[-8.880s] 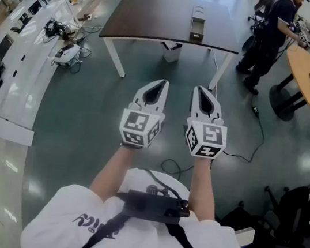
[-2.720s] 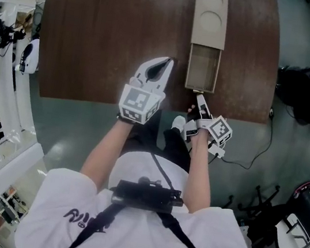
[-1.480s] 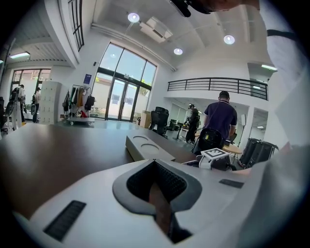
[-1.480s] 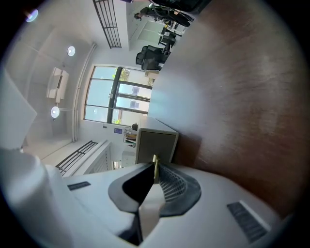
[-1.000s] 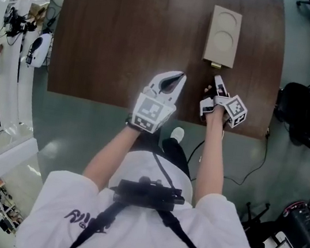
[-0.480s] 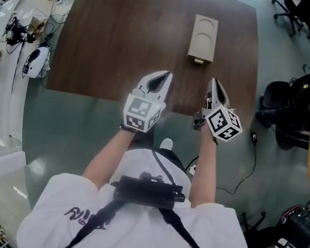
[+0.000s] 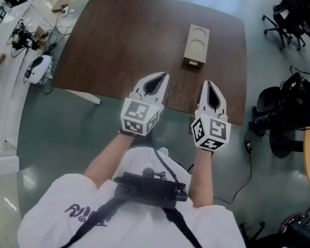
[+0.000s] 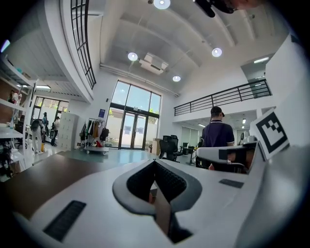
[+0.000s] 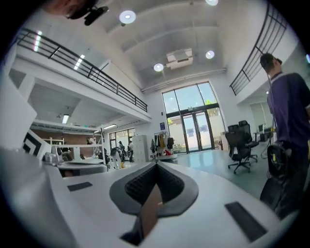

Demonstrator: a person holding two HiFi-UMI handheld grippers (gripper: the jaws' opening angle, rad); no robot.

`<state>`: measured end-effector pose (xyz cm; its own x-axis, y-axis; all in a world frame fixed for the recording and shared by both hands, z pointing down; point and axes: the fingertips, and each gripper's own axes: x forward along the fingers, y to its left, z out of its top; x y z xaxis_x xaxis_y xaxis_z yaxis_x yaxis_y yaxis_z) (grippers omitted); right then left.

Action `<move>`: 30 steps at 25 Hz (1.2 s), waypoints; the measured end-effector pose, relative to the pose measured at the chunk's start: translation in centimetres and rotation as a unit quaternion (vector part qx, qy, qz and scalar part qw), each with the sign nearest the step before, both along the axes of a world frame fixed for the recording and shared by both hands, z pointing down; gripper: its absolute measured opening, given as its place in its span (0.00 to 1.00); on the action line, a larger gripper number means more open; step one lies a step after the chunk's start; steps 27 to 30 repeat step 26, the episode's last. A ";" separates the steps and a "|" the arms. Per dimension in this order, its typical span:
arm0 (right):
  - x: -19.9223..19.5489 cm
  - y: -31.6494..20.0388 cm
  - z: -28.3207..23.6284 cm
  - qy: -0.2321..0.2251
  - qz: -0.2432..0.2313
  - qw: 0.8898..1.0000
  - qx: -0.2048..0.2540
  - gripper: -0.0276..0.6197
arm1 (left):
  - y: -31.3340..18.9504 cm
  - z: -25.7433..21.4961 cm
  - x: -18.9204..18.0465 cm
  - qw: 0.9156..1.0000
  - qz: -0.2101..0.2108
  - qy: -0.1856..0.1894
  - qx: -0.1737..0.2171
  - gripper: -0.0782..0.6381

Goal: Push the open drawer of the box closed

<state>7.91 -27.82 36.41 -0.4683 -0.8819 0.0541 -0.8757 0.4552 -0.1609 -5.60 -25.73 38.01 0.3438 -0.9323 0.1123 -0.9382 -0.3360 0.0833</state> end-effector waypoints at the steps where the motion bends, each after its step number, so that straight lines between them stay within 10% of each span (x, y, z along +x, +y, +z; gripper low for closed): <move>1: -0.1 0.5 -0.6 0.011 0.002 1.000 0.012 0.05 | 0.3 -0.3 0.0 1.000 -0.004 -0.002 0.002 0.12; 30: 3.9 4.6 2.2 0.062 0.017 0.998 0.026 0.05 | 3.4 0.7 6.6 0.998 0.020 -0.052 0.033 0.12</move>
